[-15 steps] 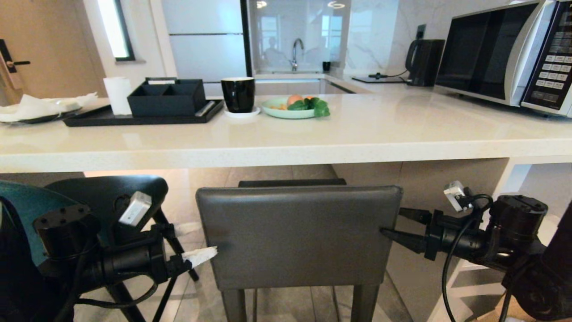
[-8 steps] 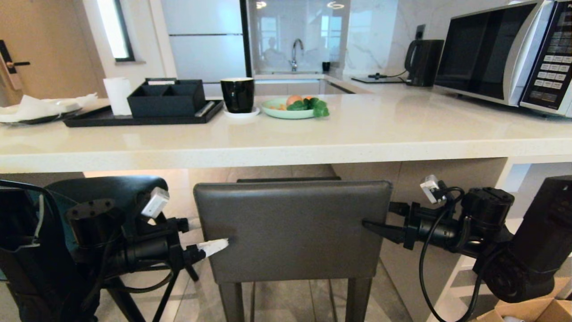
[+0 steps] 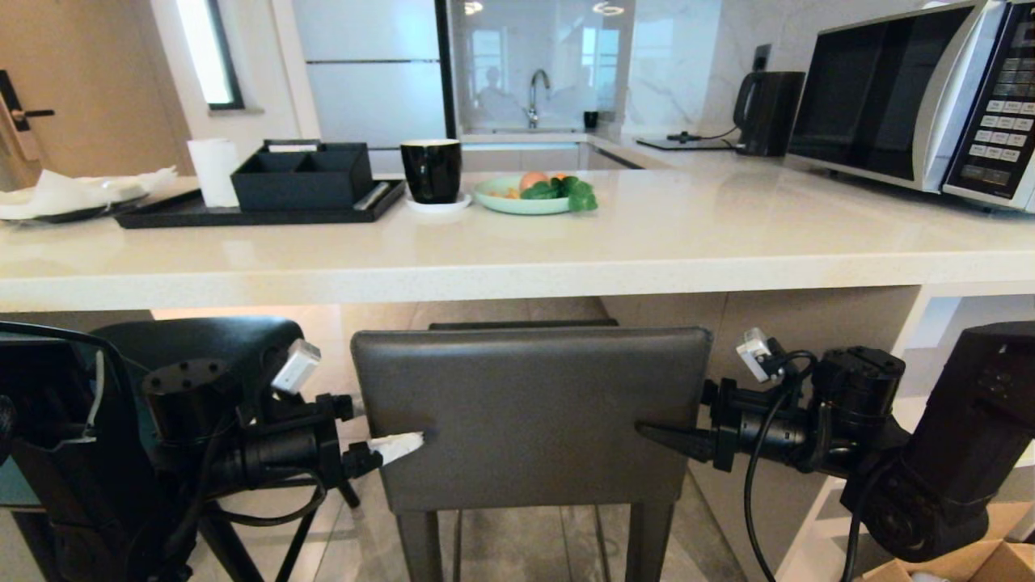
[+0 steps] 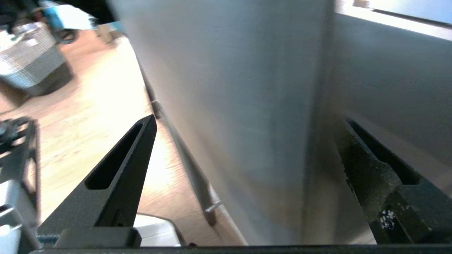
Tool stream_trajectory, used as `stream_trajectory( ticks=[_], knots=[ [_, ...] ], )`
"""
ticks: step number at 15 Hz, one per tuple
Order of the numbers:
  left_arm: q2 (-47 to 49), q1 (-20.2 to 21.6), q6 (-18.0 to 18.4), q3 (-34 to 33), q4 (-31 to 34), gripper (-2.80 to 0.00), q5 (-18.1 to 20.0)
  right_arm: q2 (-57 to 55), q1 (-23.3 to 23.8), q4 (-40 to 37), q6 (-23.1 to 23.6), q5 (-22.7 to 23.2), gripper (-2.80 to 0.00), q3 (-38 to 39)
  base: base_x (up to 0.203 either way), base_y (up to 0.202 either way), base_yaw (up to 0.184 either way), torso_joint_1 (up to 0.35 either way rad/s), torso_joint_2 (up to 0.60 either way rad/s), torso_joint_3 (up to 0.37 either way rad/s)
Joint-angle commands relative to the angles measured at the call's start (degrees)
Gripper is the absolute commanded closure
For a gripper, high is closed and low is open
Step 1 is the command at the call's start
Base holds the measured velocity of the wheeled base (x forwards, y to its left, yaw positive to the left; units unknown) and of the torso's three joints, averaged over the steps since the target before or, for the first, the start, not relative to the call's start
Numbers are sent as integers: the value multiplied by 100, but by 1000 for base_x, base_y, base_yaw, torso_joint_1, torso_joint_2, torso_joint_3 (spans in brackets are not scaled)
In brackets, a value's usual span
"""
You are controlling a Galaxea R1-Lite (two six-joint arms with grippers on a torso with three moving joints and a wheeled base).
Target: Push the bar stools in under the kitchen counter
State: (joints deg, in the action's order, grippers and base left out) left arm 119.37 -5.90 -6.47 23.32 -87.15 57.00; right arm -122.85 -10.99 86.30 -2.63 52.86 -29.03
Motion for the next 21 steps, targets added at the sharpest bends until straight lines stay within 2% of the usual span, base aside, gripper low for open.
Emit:
stream_trajectory(
  ticks=[1,6,9,13,21],
  knots=[
    [-37,-42,-3,-3,-51,-280,31,45,-136,45,-9,23,-280,-11,0,0,0,0,0,0],
    [-72,-241,5,-11,-51,-280,-82,25,-314,45,-61,-14,-280,-51,0,0,0,0,0,0],
    [-72,-519,43,44,-51,-280,-721,74,-377,45,-133,-56,-280,-81,-22,0,2,1,1,0],
    [-186,-831,35,8,-51,-280,-804,143,-377,45,-335,-65,-280,-179,-181,0,-1,0,2,2],
    [-563,-834,23,-311,-51,-280,-910,312,-439,35,-335,-127,-280,-45,-195,0,-2,2,3,2]
  ],
)
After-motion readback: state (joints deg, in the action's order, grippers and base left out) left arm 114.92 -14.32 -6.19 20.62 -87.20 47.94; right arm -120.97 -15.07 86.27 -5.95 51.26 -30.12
